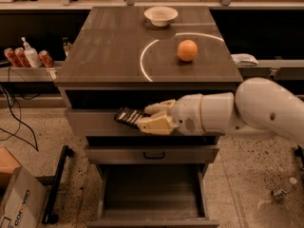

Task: Place rxbar chocolate into bottom drawer

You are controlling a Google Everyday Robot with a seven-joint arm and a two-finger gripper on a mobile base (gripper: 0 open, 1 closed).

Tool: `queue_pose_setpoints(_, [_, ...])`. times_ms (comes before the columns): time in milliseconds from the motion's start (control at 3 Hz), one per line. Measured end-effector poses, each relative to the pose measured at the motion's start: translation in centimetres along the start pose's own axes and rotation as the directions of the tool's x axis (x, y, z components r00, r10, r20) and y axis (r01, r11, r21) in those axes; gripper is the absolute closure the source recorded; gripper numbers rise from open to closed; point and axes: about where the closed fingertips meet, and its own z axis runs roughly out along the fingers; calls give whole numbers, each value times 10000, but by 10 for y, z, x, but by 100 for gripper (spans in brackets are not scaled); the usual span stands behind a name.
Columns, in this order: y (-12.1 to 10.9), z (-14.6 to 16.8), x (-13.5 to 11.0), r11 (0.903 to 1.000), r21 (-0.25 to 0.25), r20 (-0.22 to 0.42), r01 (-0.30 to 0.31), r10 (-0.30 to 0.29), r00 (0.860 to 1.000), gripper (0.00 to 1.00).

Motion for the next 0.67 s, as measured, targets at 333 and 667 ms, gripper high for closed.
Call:
queue_pose_setpoints(333, [5,-11,69,9849,587,275,-1630,1616,9865,100])
queue_pose_setpoints(667, [-3,-16,128,9584,844,761,-2725,2665,9608,100])
